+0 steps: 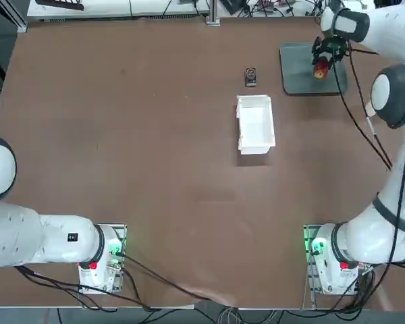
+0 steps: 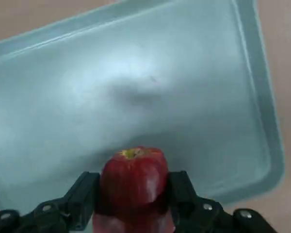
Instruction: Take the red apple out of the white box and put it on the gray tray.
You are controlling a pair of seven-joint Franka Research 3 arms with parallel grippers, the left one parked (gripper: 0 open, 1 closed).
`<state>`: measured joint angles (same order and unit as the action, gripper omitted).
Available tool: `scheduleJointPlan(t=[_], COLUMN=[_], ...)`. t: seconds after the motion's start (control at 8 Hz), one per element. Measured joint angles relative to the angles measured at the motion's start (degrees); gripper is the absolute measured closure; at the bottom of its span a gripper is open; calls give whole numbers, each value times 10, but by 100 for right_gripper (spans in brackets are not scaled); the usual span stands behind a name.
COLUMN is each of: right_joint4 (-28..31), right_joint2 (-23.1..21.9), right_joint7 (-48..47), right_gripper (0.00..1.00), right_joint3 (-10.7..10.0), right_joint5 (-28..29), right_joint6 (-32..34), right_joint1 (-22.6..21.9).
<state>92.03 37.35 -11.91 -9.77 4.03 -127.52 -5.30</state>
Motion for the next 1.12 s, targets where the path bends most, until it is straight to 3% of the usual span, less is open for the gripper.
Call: scheduleJointPlan(t=[0.5,0.62,0.75,1.12], right_joint4=[-11,-12,-13,-24], right_joint2=[13,13,13,5], right_joint7=[42,45,49,55], right_gripper=[18,4,0,0], right_joint3=[0,0,1,5], right_joint5=[0,0,0,0], right_joint6=[-38,-57,-66,-69], right_joint1=[3,3,3,2])
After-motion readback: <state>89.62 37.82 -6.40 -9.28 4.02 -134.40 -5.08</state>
